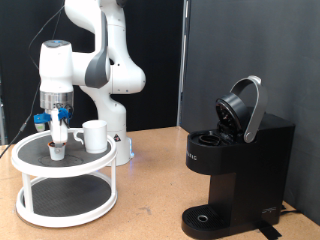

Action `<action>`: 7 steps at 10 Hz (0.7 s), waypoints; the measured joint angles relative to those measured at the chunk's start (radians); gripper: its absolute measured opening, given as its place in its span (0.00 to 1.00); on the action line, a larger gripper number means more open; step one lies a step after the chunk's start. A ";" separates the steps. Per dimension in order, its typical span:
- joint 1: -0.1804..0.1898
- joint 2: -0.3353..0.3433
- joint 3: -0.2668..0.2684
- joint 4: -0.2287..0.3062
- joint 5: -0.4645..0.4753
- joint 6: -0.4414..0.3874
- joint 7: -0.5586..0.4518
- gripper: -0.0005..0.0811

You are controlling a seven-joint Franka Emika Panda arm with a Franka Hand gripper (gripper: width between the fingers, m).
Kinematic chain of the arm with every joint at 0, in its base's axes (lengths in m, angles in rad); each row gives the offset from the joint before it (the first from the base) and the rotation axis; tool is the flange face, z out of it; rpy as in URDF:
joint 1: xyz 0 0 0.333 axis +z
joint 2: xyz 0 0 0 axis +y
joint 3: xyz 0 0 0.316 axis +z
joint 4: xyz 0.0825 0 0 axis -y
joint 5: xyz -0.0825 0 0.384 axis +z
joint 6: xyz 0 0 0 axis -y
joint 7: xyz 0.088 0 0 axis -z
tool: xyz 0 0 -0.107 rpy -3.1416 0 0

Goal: Make a cup of coffee with the keurig machine

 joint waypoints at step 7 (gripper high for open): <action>0.004 -0.051 0.000 0.068 0.092 -0.212 -0.064 0.45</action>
